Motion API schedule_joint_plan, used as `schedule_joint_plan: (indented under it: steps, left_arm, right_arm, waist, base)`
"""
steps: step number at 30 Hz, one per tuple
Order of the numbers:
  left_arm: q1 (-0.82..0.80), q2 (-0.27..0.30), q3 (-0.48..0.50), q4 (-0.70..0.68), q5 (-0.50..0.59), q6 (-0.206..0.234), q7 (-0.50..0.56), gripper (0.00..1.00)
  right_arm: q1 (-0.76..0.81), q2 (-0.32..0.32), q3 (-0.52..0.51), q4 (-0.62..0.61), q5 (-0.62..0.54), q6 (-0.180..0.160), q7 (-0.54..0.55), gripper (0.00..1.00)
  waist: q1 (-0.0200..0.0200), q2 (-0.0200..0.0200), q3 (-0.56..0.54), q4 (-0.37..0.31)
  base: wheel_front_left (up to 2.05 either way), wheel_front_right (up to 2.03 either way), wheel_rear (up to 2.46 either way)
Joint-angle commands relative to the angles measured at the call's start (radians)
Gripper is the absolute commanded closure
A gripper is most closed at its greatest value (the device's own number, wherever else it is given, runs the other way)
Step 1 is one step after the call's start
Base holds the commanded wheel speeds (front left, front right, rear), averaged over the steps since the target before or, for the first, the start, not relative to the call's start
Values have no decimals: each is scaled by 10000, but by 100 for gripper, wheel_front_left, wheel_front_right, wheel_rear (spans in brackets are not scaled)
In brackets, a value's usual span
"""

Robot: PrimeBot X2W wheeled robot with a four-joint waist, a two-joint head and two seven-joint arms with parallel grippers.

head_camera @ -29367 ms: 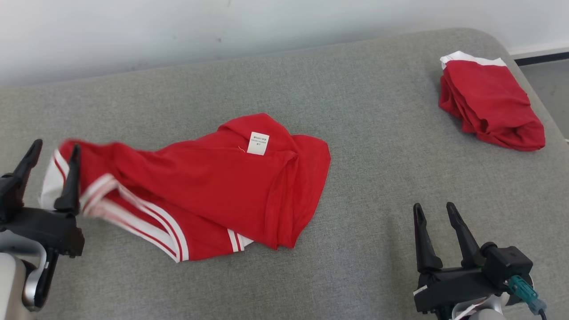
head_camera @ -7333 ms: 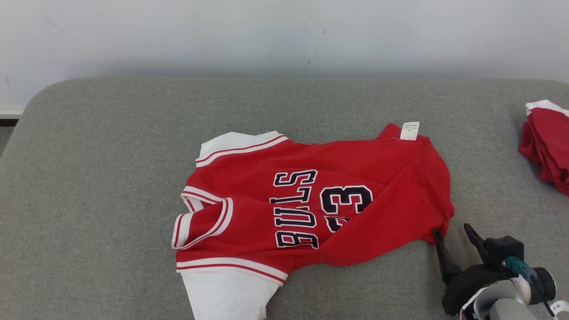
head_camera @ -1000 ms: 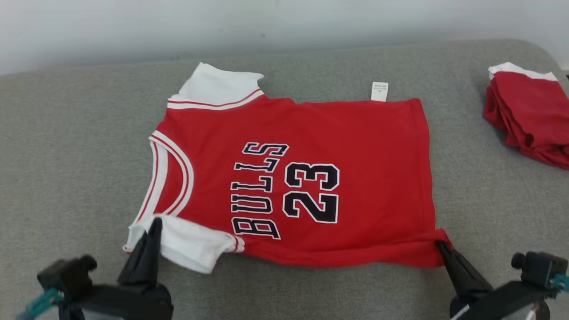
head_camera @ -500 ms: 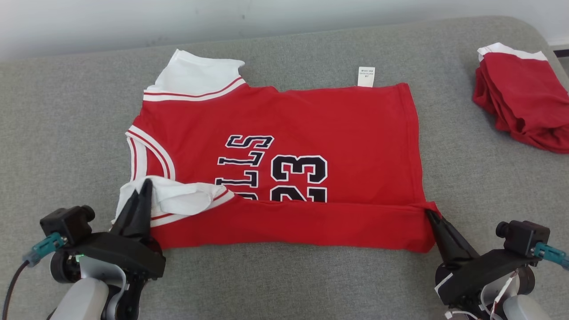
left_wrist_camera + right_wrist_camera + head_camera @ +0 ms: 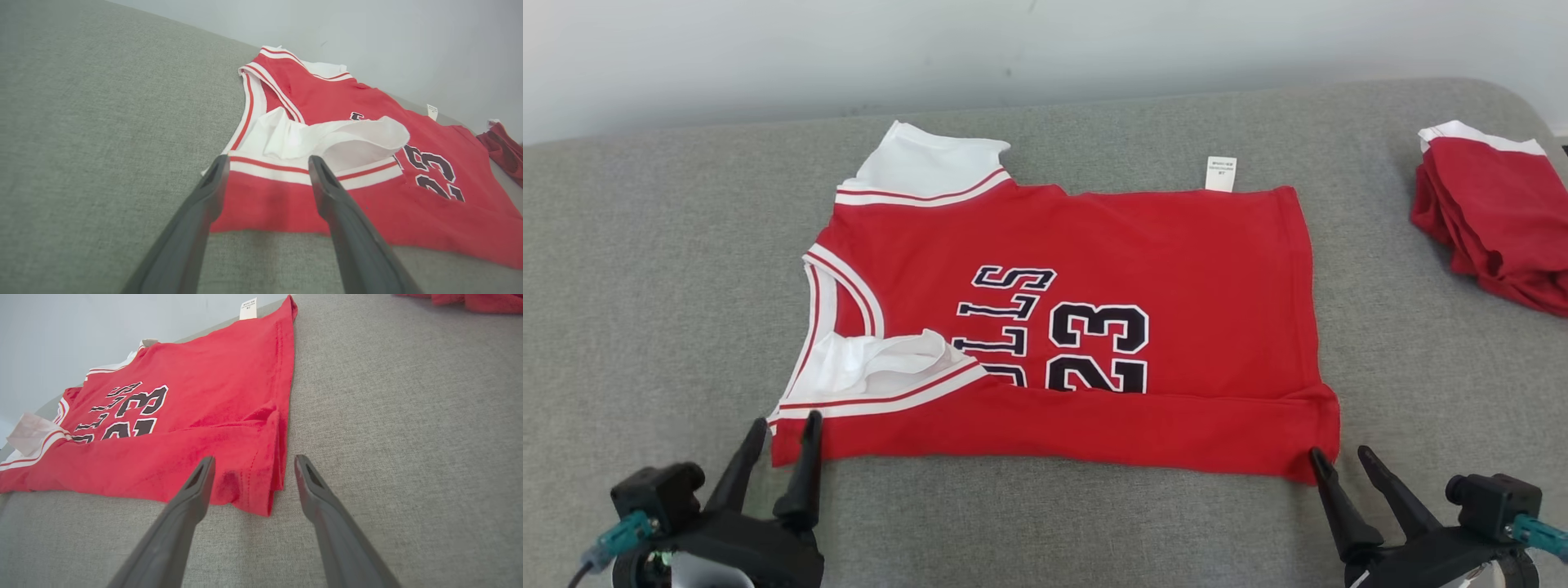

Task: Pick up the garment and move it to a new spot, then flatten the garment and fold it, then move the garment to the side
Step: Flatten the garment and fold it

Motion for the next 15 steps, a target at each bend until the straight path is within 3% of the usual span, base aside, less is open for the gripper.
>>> schedule_joint_plan:
  steps: [1, 15]
  left_arm:
    - [148, 56, -43, 22, 144, 2, -37, 0]
    - [-547, -178, -215, 1616, 232, -82, -54, 0]
  right_arm:
    - [31, 34, 2, 48, -222, -28, -68, 0]
    - [-807, 711, 103, 1543, -997, -28, -60, 0]
  waist:
    - [1, -1, 0, 51]
    - [1, -1, 123, 19]
  base:
    - [0, 0, 0]
    - [0, 0, 0]
